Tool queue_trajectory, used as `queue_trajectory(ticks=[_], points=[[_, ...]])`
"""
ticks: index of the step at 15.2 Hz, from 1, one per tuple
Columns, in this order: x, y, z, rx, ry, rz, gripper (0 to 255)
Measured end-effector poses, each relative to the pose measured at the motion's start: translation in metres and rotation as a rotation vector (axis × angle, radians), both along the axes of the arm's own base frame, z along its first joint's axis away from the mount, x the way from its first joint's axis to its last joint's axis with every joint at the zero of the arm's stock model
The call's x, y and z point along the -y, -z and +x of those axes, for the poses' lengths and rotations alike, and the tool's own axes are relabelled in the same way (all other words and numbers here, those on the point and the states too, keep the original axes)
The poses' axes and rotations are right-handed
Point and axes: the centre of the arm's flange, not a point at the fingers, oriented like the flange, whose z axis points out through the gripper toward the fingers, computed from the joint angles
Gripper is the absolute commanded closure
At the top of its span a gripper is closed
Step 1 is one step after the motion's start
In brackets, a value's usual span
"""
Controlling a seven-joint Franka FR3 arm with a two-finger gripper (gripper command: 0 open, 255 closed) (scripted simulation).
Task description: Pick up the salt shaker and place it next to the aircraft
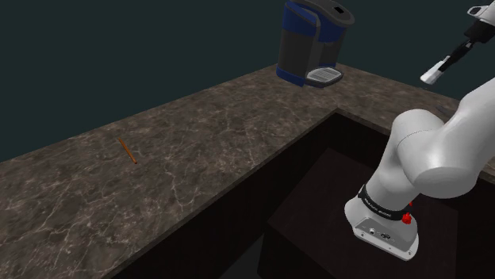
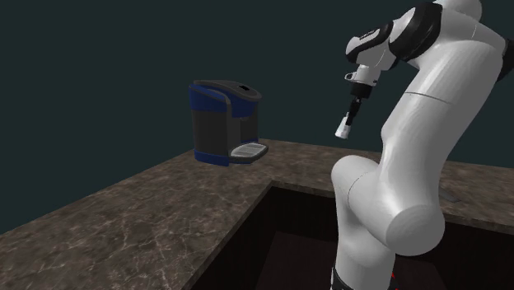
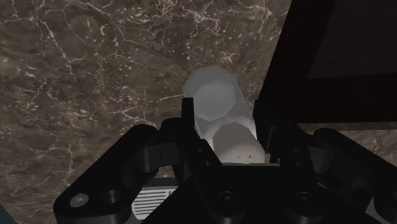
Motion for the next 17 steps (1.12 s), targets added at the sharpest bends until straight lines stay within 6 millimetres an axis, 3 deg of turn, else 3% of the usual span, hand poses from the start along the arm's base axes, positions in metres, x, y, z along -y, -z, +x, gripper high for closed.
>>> queue_trajectory(ticks=[5, 17], points=[[0.007, 0.024, -0.014, -0.004, -0.002, 0.001, 255], [0.006, 0.087, -0.014, -0.004, -0.002, 0.002, 255]])
